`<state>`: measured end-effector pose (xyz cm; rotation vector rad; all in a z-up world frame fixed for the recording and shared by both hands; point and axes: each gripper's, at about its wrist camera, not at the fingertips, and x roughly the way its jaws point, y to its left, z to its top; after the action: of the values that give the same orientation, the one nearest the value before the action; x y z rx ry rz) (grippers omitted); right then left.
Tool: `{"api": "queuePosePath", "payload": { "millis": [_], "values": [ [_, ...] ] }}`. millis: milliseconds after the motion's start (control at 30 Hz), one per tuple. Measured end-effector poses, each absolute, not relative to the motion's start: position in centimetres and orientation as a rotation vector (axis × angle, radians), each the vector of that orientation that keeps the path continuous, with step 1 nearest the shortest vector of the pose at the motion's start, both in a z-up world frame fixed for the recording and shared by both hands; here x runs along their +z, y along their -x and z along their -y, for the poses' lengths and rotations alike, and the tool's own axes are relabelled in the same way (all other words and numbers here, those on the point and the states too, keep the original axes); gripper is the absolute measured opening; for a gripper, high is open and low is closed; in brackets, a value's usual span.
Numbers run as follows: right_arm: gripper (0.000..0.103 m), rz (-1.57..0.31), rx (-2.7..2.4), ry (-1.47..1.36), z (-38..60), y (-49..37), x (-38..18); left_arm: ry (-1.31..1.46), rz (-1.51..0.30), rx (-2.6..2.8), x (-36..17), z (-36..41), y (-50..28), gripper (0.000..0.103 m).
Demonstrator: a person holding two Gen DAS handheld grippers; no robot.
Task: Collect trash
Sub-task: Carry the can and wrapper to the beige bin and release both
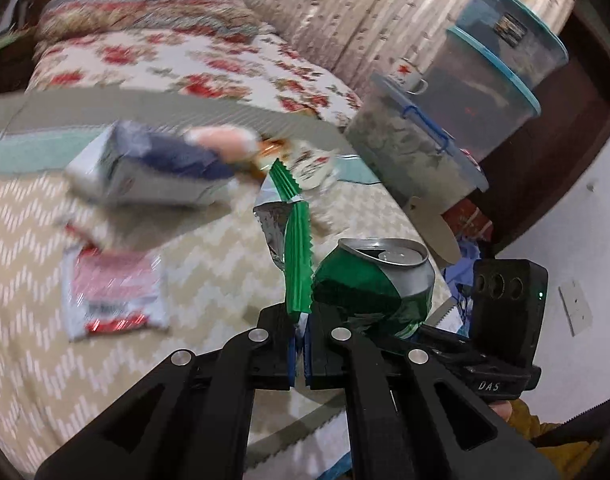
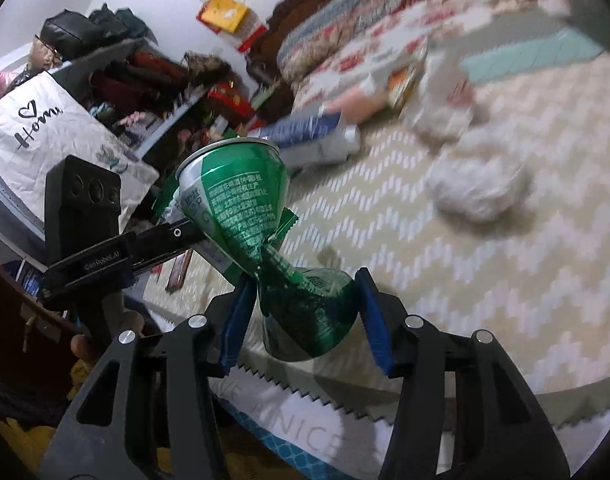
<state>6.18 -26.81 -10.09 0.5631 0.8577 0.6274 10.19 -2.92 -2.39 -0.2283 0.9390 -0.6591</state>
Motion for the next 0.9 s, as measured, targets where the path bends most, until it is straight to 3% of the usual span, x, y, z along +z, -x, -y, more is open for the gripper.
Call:
{"api": "queuePosePath", "payload": {
  "millis": [233,433,700,767,800,833,900],
  "values": [
    [0.052,-0.703,0.471,-0.697,35.6,-4.7,-9.1,0.042,-0.896,-0.813,1.1,14.4,-11.8,0.002],
    [0.052,-0.557,0.255,-0.771,45.7,-2.6,-8.0,-0.121,-0.869,-0.984,2.8,29.1,-13.9,0.002],
    [0.052,-0.461,-0.071,-0.771,58.2,-1.8,-8.0,-0.244,-0.916,-1.077,0.0,47.2,-17.0,0.004],
    [0.061,-0.459,-0.146,-0.759,60.4,-2.2,-8.5,-0.277,-0.927,-1.056,-1.4,50.2,-17.8,0.022],
    [0.071,-0.468,-0.187,-0.75,61.2,-2.6,-8.9,-0.301,-0.925,-1.034,-2.1,51.5,-18.0,0.042],
    [0.085,-0.488,-0.227,-0.747,62.2,-2.9,-9.7,-0.332,-0.923,-0.993,-3.1,52.6,-18.4,0.054],
    [0.084,-0.511,-0.29,-0.769,63.6,-2.8,-10.9,-0.355,-0.947,-0.947,-4.6,53.2,-19.2,0.051]
  ]
}}
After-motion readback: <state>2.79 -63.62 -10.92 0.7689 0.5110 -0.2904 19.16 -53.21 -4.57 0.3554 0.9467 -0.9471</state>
